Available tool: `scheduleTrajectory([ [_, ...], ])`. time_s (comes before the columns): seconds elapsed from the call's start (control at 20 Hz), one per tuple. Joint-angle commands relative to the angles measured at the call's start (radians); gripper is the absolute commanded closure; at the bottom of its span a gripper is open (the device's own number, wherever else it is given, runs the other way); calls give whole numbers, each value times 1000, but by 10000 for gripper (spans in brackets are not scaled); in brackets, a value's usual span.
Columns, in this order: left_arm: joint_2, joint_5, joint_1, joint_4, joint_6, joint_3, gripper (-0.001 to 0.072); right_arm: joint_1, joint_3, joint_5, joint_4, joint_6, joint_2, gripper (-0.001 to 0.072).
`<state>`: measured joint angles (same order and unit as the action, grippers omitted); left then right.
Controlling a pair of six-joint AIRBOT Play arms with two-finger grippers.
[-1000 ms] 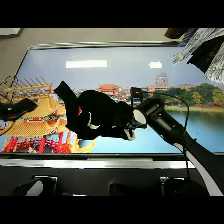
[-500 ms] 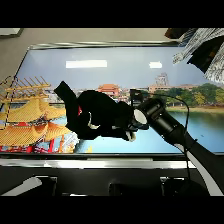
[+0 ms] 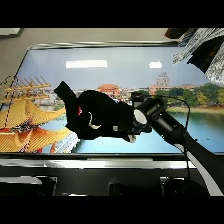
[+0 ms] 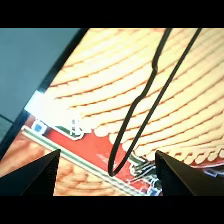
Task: Fold the clothes and pants, and hang the long-sleeved shirts on hangers.
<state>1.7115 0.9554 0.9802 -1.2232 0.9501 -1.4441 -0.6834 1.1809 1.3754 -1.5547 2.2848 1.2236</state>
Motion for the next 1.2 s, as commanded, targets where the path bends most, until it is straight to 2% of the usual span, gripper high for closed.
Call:
scheduleTrajectory([
  [0.0,73,17,-35,-34,-165,-16,35,0,0,14,-2,39,-1,681],
  [0.1,84,2,-61,-97,-169,-15,41,0,0,14,-2,48,-1,681],
  [0.15,87,2,-66,-103,-161,-15,74,0,0,14,-2,55,-1,681],
  [0.2,90,17,-69,-107,-157,-15,137,0,0,14,-2,62,-1,681],
  [0.35,97,29,-76,-133,-156,-15,143,0,0,14,-2,68,-1,681],
  [0.55,111,38,-83,-133,-154,-15,189,0,0,14,-2,68,-1,681],
  [0.6,116,47,-85,-137,-154,-15,267,0,0,14,-2,68,-1,681],
  [0.75,131,92,-85,-140,-154,-15,274,0,0,14,-3,68,-1,681],
  [0.8,133,106,-85,-140,-154,-15,347,0,0,14,-3,68,-1,681],
  [0.85,133,112,-85,-140,-155,-15,508,0,0,14,-3,68,-1,681],
  [0.95,129,112,-87,-139,-154,-16,658,0,0,14,-3,68,-1,680],
  [1.0,126,121,-91,-139,-155,-23,679,0,0,14,-3,68,-1,680],
  [1.15,115,130,-108,-127,-154,-81,680,0,0,14,-3,68,-1,680],
])
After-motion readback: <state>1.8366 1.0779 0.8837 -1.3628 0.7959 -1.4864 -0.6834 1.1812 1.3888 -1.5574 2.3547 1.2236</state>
